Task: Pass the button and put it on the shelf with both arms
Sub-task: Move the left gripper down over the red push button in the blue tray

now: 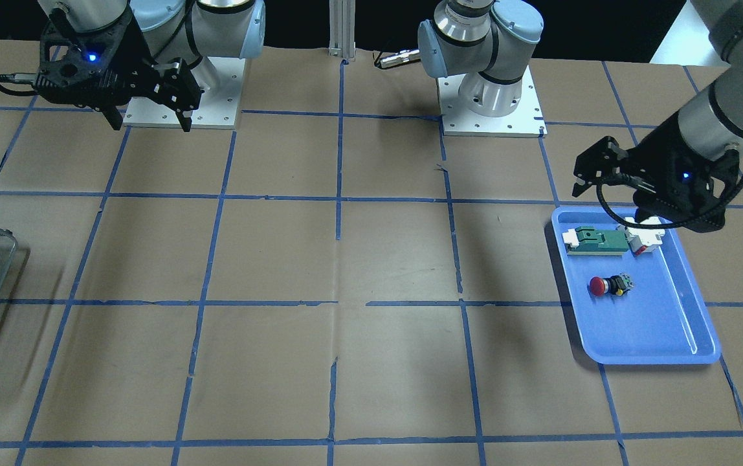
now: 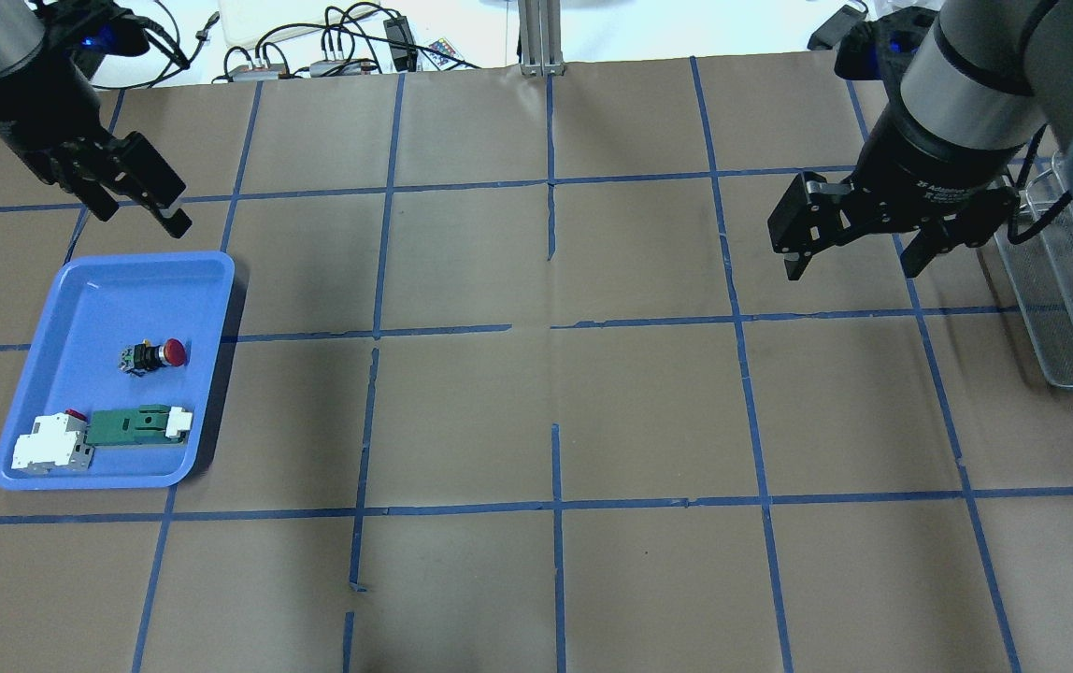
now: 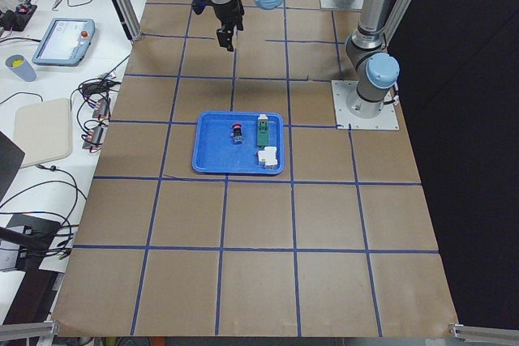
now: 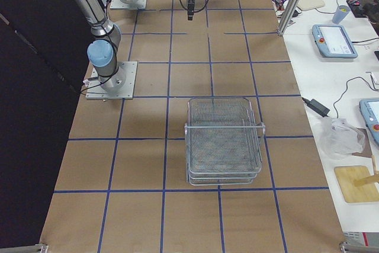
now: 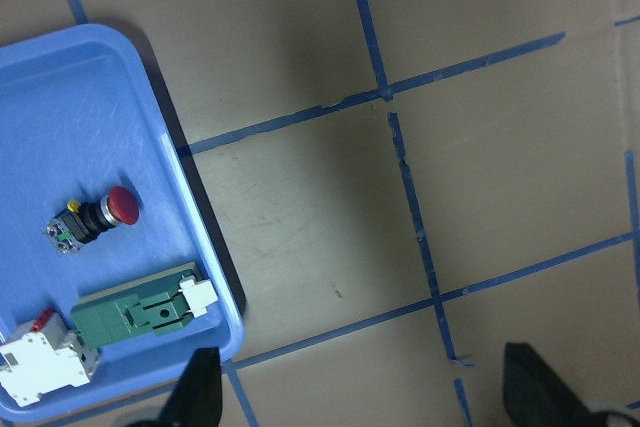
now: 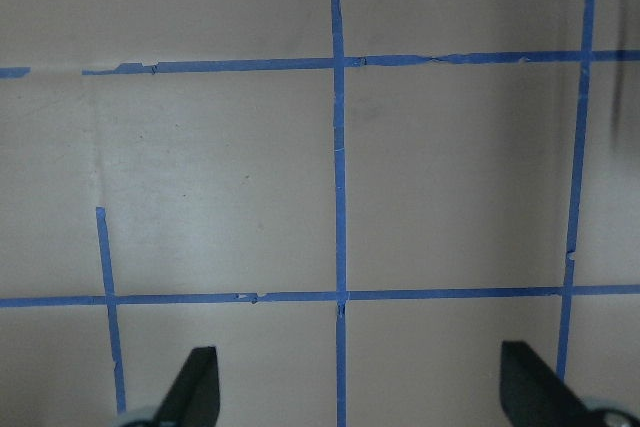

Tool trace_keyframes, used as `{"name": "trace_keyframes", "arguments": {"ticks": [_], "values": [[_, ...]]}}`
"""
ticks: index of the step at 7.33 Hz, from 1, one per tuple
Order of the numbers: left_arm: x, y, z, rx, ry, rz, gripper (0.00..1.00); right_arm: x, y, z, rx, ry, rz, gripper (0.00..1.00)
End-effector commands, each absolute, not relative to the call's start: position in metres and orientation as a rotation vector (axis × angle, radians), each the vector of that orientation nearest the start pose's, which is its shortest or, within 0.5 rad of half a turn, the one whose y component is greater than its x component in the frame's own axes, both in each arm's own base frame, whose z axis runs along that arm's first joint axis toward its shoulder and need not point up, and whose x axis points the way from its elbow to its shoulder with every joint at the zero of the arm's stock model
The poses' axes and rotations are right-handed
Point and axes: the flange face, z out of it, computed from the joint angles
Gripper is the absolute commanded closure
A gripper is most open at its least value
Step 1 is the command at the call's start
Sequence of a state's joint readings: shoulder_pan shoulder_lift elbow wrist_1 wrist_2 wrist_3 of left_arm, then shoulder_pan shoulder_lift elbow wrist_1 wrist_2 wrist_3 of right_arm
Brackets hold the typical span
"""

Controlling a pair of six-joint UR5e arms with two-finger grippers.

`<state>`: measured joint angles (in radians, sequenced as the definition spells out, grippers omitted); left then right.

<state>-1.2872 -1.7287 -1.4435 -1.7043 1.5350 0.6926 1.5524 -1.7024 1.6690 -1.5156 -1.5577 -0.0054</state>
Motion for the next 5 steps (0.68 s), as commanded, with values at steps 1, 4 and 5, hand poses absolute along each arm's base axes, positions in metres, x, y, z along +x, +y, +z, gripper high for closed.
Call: {"name": "trace_keyframes", "arguments": {"ticks": [1,4,5], "values": [[0.099,-0.570,0.405,0.843,3.151,0.158,0.00,0.126,-0.435,0.496,0.019,3.136,0.031,0.00],[0.136,-0.591,0.317,0.975,3.088,0.083,0.00,0.129,-0.433,0.497,0.017,3.127,0.036,0.00],[0.148,-0.587,0.307,1.146,3.040,0.084,0.00,0.129,-0.432,0.499,0.015,3.126,0.031,0.00]]}}
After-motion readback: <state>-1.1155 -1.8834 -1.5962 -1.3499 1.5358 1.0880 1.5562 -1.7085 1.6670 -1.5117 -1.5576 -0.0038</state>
